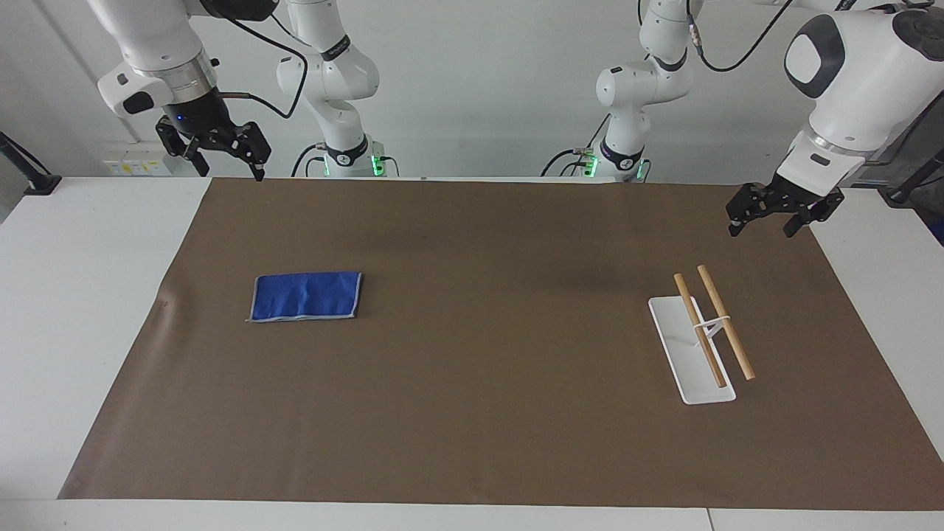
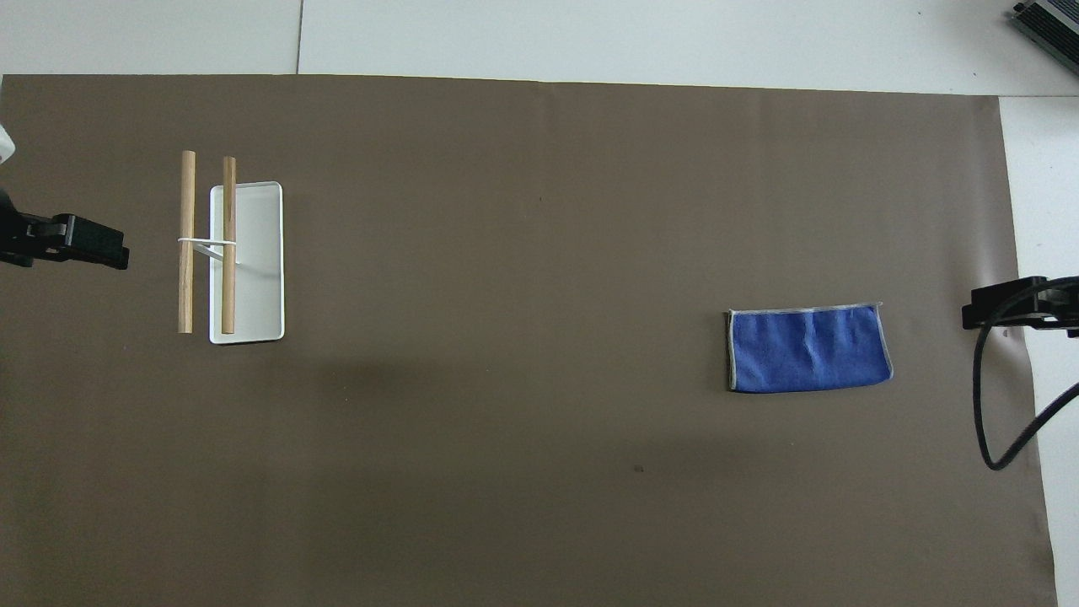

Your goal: Right arm passes towel to left arm to hang

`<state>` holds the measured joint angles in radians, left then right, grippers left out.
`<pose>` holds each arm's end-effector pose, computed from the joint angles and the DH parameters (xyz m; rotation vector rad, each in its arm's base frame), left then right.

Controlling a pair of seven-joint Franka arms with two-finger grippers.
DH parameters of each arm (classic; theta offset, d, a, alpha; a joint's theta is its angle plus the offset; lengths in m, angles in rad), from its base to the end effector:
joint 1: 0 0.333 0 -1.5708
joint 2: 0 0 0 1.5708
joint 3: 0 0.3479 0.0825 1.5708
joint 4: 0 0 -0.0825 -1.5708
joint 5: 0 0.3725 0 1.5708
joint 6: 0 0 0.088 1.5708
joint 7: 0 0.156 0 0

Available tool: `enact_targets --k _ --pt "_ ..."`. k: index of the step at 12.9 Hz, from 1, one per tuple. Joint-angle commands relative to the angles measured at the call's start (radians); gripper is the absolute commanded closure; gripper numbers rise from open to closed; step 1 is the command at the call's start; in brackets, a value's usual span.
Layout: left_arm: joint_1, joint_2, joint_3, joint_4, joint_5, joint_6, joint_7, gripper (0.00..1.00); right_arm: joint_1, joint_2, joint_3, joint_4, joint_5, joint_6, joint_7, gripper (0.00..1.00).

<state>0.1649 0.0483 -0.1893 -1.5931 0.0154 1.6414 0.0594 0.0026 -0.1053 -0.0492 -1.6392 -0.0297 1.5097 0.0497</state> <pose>0.5643 -0.0091 0.5770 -3.1325 0.1327 -0.0012 0.4981 -0.0294 0.6257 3.1131 -0.1518 -0.0379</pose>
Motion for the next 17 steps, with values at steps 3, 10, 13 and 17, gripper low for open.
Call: enact_targets --k 3,10,13,17 --pt "0.002 -0.027 0.005 -0.025 -0.011 -0.006 0.005 0.0 -0.013 -0.031 0.008 -0.041 -0.001 0.006 0.03 0.0" --pt "0.002 -0.027 0.005 -0.025 -0.011 -0.006 0.005 0.0 -0.019 -0.045 0.003 -0.068 0.005 0.012 0.033 0.0" --pt "0.002 -0.027 0.005 -0.025 -0.011 -0.006 0.005 0.0 -0.018 -0.047 0.003 -0.073 0.005 0.014 0.03 0.0" --pt "0.002 -0.027 0.005 -0.025 -0.011 -0.006 0.005 0.0 -0.018 -0.054 0.003 -0.09 0.005 0.027 0.032 0.0"
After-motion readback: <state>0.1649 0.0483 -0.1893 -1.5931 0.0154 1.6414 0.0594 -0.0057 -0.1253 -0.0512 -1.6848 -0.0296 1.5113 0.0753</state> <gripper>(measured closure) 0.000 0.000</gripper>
